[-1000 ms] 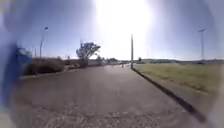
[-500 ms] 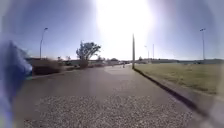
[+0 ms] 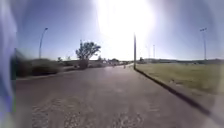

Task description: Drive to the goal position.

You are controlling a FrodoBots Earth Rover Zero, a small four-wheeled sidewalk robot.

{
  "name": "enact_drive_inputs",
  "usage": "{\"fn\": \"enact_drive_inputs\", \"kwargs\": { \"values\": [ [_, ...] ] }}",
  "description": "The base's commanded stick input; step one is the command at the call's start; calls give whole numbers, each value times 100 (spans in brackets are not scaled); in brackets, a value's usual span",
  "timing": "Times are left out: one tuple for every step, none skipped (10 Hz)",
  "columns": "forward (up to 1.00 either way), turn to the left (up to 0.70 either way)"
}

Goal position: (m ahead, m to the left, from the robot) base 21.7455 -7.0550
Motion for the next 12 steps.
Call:
{"fn": "enact_drive_inputs", "kwargs": {
  "values": [
    [85, 0],
    [85, 0],
    [85, 0],
    [85, 0],
    [85, 0],
    [85, 0],
    [85, 0],
    [85, 0],
    [85, -34],
    [85, -34],
    [85, -34],
    [85, -34]
  ]
}}
